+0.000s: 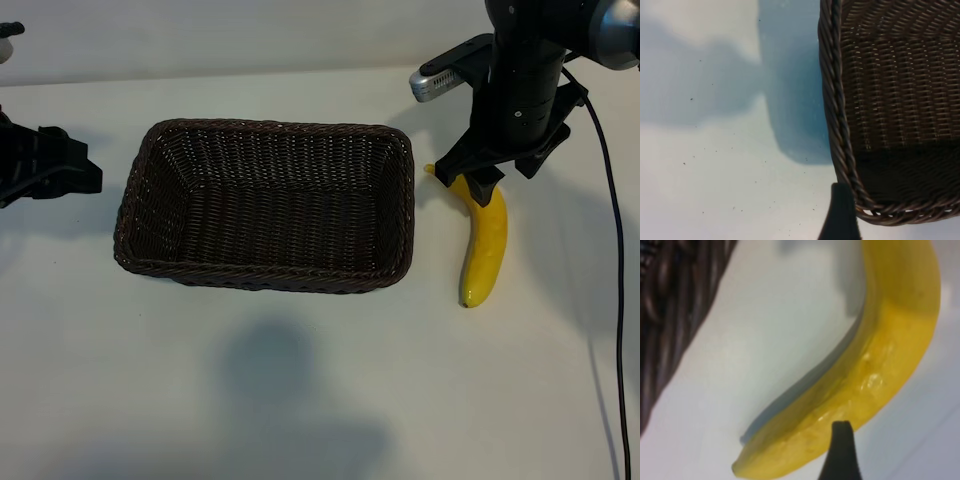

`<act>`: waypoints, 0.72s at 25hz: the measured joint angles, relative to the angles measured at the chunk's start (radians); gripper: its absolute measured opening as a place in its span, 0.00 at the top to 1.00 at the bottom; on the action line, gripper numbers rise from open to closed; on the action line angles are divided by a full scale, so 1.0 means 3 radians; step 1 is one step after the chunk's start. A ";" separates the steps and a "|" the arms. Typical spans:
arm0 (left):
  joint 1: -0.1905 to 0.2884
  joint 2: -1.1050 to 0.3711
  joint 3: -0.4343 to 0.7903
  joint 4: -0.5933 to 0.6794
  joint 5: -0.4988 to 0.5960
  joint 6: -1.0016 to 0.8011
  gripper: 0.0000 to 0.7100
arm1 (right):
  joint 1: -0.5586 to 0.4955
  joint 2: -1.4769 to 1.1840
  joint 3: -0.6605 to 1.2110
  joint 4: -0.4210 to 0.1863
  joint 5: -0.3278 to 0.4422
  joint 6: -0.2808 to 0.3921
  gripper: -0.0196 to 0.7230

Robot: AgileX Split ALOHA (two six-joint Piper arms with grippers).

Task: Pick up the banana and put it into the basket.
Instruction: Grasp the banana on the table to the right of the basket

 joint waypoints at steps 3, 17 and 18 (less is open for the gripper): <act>0.0000 0.0000 0.0000 0.0000 0.0000 0.0000 0.15 | 0.0000 0.0000 0.0000 -0.0005 0.0004 0.0020 0.18; 0.0000 0.0000 0.0000 0.0000 -0.0026 0.0000 0.15 | 0.0000 -0.0456 0.0000 -0.0002 0.0017 0.0066 0.18; 0.0000 0.0000 0.0000 0.0000 -0.0026 0.0000 0.15 | 0.0000 -0.0483 0.0000 -0.0002 0.0017 0.0076 0.18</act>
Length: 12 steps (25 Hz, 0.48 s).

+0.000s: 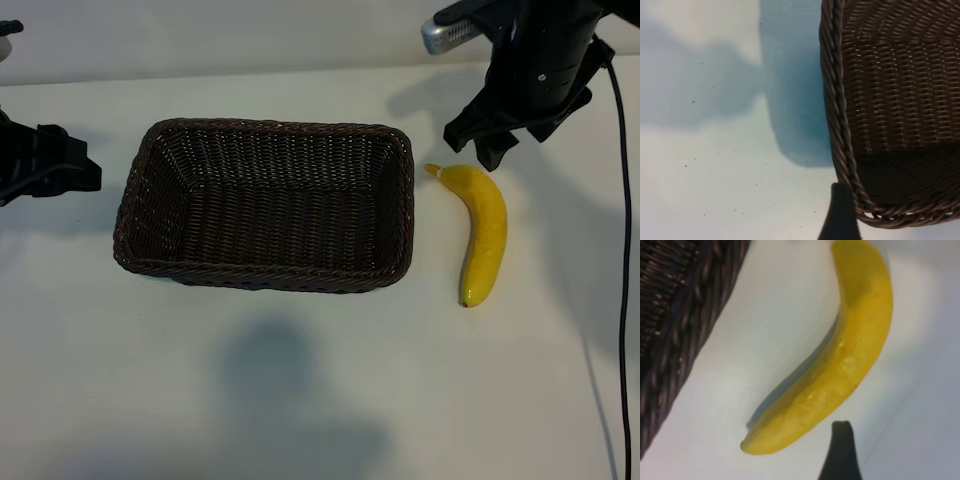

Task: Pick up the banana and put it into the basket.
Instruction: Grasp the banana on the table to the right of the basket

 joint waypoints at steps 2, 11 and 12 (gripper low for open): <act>0.0000 0.0000 0.0000 0.0000 0.0000 0.0000 0.15 | 0.0000 -0.0049 0.0000 0.0004 0.0000 0.0020 0.18; 0.0000 0.0000 0.0000 0.0000 0.0000 0.0000 0.15 | 0.0000 -0.0096 0.0000 0.0162 0.0006 0.0055 0.18; 0.0000 0.0000 0.0000 0.0000 0.0000 0.0000 0.15 | 0.0000 -0.0096 0.0014 0.0166 0.0006 0.0052 0.18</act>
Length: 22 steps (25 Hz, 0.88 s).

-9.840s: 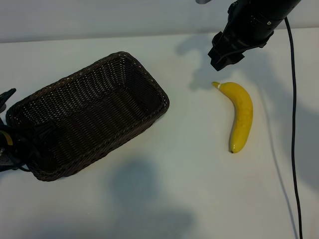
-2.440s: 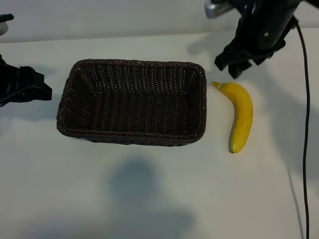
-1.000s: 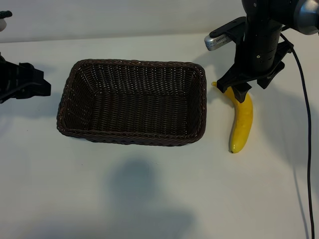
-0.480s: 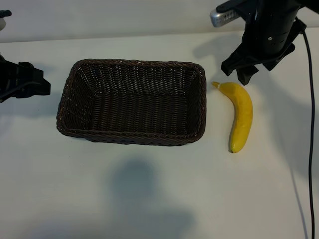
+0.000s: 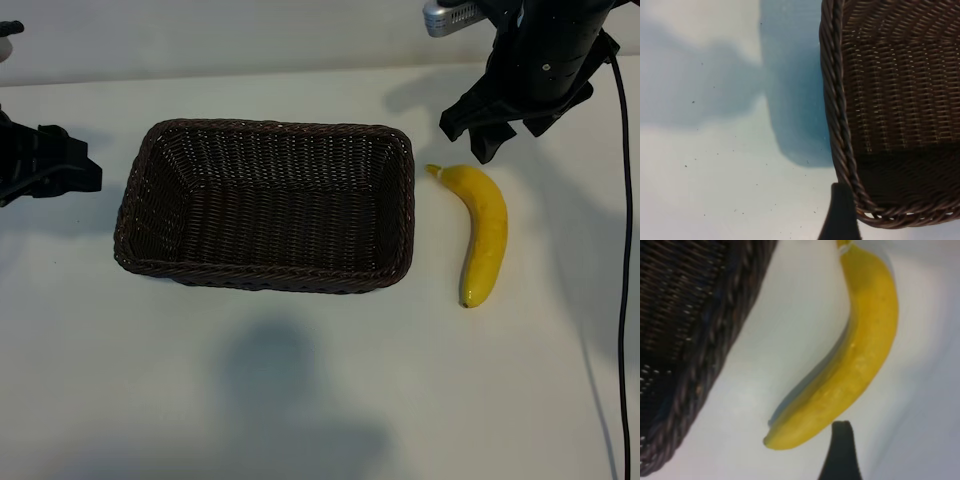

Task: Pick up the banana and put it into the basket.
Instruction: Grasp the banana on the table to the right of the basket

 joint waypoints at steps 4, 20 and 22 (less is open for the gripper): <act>0.0000 0.0000 0.0000 0.0000 0.0000 0.0000 0.15 | 0.0000 -0.0016 0.0274 -0.0001 -0.0027 0.0003 0.18; 0.0000 0.0000 0.0000 0.0000 0.0000 0.0010 0.15 | 0.0000 -0.0016 0.0852 0.0063 -0.1020 0.0135 0.18; 0.0000 0.0000 0.0000 0.0000 0.0000 0.0010 0.15 | 0.0000 -0.0016 0.0852 0.0063 -0.1035 0.0155 0.18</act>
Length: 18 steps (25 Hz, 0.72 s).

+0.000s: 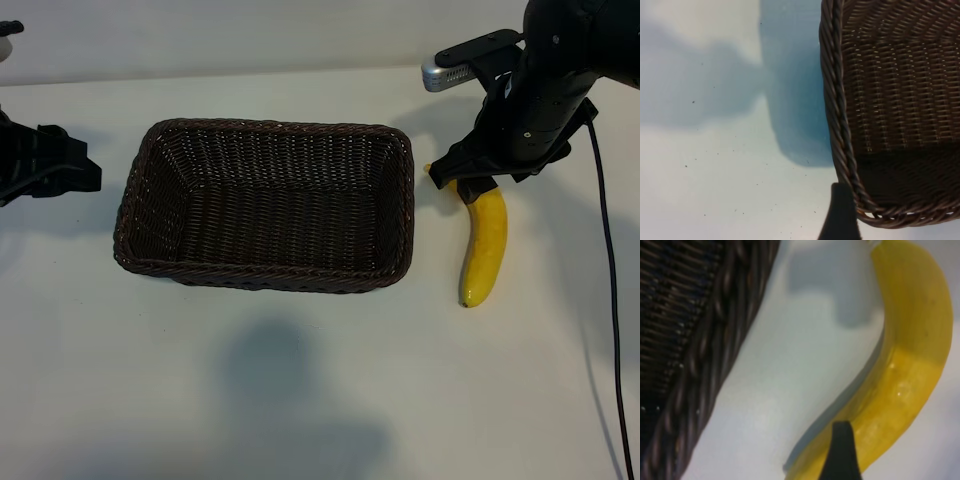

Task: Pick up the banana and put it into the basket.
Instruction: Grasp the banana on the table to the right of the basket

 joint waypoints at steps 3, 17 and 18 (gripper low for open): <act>0.0000 0.0000 0.0000 0.0000 0.0000 0.0000 0.15 | 0.0000 0.0000 0.0001 0.0000 0.0000 0.0002 0.18; 0.0000 0.0000 0.0000 0.0000 0.0003 0.0000 0.15 | 0.0000 0.0105 0.0004 0.0012 -0.0049 0.0014 0.18; 0.0000 0.0000 0.0000 0.0000 0.0003 0.0000 0.15 | 0.0000 0.0141 0.0004 0.0012 -0.0052 0.0014 0.18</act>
